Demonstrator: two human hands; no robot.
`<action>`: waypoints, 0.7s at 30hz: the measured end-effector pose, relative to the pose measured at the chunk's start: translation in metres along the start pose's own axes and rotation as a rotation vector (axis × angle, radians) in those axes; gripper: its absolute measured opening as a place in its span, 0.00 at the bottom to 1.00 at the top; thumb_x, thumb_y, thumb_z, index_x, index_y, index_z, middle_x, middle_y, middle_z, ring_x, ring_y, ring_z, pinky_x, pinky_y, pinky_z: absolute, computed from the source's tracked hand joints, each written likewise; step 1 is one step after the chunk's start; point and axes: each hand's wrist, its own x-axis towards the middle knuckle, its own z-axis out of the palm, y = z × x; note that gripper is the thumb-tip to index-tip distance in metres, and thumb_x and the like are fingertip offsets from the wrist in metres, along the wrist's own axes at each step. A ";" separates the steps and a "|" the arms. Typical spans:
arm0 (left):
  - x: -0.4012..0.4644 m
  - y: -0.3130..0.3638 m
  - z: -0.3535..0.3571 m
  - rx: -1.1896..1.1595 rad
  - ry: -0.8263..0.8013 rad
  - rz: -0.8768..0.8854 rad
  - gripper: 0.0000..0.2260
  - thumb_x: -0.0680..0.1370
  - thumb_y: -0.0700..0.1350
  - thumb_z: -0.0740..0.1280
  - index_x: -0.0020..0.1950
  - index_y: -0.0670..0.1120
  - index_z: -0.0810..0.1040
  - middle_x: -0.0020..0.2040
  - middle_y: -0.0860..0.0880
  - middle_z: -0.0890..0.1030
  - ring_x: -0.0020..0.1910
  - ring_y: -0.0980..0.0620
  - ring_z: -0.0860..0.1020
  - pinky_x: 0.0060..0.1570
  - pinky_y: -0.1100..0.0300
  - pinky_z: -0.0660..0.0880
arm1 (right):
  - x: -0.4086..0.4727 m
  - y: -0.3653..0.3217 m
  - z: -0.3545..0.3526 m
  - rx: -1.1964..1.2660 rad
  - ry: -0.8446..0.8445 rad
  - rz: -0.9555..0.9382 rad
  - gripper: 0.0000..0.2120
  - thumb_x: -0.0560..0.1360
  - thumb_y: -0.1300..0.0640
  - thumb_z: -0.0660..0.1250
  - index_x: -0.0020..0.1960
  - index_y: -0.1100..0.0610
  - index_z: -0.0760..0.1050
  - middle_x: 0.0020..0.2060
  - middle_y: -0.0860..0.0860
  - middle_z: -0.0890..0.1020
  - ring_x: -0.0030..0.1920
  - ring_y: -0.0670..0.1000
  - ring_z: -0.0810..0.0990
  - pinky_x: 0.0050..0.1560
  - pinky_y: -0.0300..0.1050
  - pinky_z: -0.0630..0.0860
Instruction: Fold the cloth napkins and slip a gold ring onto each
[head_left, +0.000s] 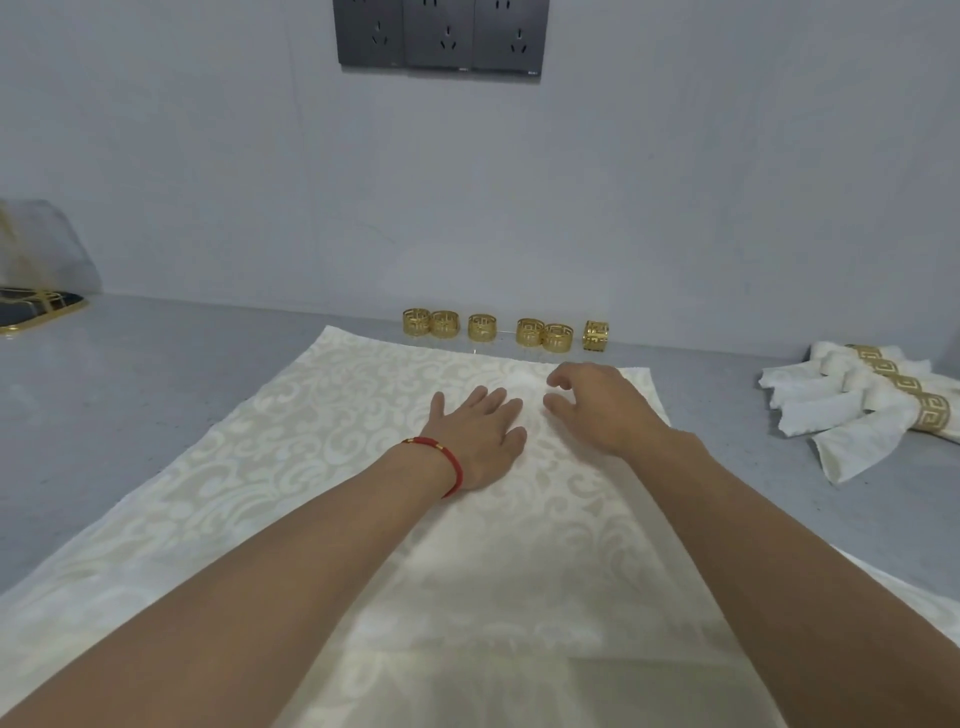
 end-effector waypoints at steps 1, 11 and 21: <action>0.000 0.000 -0.001 -0.007 0.007 0.005 0.24 0.84 0.54 0.46 0.80 0.51 0.54 0.81 0.52 0.50 0.79 0.54 0.45 0.74 0.36 0.40 | 0.009 0.000 0.002 0.001 0.021 0.030 0.12 0.82 0.51 0.63 0.63 0.53 0.78 0.62 0.51 0.80 0.62 0.55 0.78 0.62 0.55 0.75; 0.003 -0.002 0.000 -0.088 0.040 -0.006 0.22 0.83 0.54 0.51 0.78 0.52 0.60 0.80 0.53 0.55 0.78 0.56 0.51 0.75 0.39 0.40 | 0.056 -0.008 0.027 0.101 0.068 0.127 0.09 0.77 0.60 0.65 0.50 0.64 0.81 0.48 0.59 0.84 0.49 0.61 0.83 0.50 0.56 0.82; 0.032 0.003 -0.021 -0.176 0.145 -0.195 0.14 0.80 0.47 0.56 0.61 0.55 0.76 0.60 0.54 0.76 0.62 0.49 0.72 0.64 0.44 0.61 | 0.051 0.001 0.041 0.286 0.167 0.113 0.03 0.77 0.56 0.69 0.46 0.50 0.80 0.44 0.47 0.82 0.46 0.52 0.81 0.48 0.50 0.79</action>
